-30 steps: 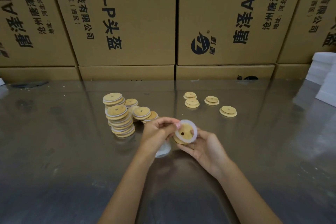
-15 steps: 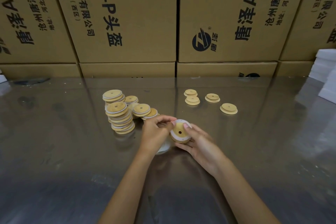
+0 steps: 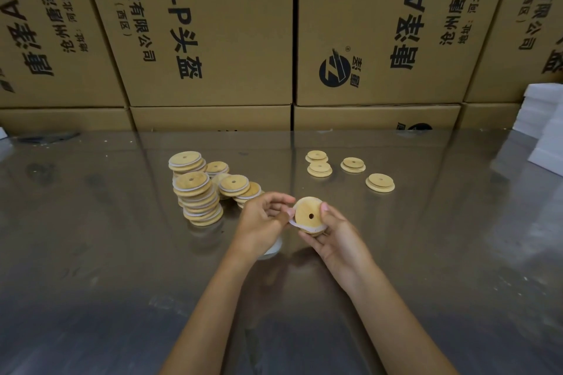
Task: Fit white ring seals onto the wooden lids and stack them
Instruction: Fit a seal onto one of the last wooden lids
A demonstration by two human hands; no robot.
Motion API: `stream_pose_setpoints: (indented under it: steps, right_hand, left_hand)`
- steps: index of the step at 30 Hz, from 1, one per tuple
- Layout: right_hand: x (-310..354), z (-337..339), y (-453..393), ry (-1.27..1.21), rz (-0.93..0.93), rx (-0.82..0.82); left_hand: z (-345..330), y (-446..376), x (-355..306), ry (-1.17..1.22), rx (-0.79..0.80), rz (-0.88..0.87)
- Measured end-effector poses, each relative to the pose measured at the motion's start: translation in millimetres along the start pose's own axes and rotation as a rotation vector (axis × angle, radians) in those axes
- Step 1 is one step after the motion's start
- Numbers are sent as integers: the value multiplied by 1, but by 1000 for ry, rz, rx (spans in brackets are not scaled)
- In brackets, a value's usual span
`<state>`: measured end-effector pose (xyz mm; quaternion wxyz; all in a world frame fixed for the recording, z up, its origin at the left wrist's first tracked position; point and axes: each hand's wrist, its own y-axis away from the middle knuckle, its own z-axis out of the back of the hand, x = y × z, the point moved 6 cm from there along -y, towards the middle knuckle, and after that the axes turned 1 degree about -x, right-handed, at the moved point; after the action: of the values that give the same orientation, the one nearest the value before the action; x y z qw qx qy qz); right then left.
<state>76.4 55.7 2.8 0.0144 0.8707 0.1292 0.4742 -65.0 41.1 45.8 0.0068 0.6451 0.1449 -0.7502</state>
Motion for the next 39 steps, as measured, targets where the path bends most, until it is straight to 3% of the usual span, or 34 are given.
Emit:
stream_pose_setpoints:
  steps: [7,13,18,24,30,39]
  right_hand:
    - [4,1,-1,35,69,-32]
    - [4,-9,0,176,153,-34]
    - [2,-19,2,127,177,58]
    - [4,-20,1,207,139,76]
    - [9,-14,-1,533,307,-9]
    - [11,-3,-6,357,301,-68]
  left_hand:
    - [-5,3,5,26,-57,10]
    - [-7,4,9,21,-197,7]
    - [-7,4,8,60,-228,41]
    - [1,7,-1,-73,-298,-91]
    - [-8,9,-8,-400,-179,-284]
    - [-12,9,0,-479,-105,-295]
